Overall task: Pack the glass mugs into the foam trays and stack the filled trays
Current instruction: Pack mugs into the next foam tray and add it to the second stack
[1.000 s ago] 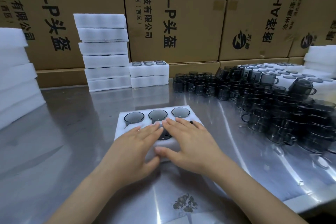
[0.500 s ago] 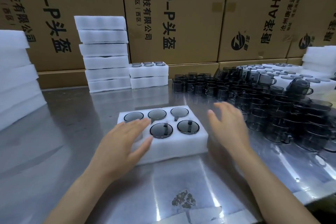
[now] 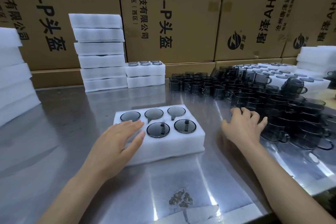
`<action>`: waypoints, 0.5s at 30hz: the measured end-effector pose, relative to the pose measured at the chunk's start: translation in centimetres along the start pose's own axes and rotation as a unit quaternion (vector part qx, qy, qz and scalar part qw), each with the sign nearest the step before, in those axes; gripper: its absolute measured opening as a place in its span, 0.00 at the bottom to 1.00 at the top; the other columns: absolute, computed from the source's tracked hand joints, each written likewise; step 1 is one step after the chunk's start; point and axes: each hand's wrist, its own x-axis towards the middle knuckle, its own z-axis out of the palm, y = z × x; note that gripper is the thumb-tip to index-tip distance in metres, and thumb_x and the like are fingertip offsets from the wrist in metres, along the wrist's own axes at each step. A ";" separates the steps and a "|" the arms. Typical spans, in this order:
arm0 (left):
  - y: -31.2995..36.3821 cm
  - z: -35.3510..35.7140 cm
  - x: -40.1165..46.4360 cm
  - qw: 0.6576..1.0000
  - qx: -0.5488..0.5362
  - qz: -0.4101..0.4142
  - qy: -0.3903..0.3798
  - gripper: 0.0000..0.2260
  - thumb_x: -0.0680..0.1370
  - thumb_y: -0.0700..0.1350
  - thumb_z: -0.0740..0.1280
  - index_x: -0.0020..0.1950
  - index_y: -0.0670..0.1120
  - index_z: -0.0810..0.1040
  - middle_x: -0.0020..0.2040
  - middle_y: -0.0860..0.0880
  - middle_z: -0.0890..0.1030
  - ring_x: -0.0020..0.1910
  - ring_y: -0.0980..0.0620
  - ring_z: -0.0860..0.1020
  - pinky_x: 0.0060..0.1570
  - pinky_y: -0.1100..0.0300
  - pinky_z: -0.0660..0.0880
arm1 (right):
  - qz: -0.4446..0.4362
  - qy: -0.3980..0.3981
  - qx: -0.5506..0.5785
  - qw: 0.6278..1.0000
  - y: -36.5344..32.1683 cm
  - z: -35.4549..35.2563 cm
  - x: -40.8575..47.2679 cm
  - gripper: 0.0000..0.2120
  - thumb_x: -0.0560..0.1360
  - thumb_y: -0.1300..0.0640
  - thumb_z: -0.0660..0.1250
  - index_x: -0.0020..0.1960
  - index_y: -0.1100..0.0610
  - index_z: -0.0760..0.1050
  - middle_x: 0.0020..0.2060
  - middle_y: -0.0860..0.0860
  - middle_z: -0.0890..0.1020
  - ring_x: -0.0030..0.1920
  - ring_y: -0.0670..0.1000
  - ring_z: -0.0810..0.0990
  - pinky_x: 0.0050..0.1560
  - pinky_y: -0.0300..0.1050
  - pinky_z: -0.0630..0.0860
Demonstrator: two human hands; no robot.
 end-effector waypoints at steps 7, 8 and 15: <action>-0.2 0.2 0.0 1.000 0.005 0.001 0.002 0.24 0.78 0.63 0.50 0.68 0.57 0.72 0.67 0.65 0.69 0.68 0.65 0.63 0.66 0.70 0.55 | -0.144 0.015 0.068 0.987 -1.3 0.7 -1.2 0.21 0.77 0.53 0.61 0.69 0.51 0.67 0.71 0.50 0.66 0.71 0.54 0.58 0.69 0.53 0.56; -0.3 0.2 0.0 1.000 0.005 0.001 0.000 0.24 0.78 0.64 0.49 0.68 0.58 0.71 0.67 0.65 0.69 0.68 0.67 0.63 0.66 0.70 0.55 | -0.159 0.018 0.098 0.982 -1.5 0.8 -1.2 0.21 0.77 0.54 0.61 0.69 0.51 0.67 0.72 0.50 0.65 0.71 0.53 0.56 0.68 0.53 0.58; -0.8 -0.1 0.2 1.000 -0.012 0.005 0.013 0.30 0.75 0.66 0.45 0.69 0.56 0.70 0.68 0.64 0.67 0.67 0.68 0.63 0.68 0.66 0.57 | -0.114 -0.110 0.188 0.969 -0.6 1.5 0.3 0.27 0.79 0.55 0.61 0.75 0.45 0.58 0.77 0.53 0.51 0.75 0.56 0.45 0.73 0.54 0.50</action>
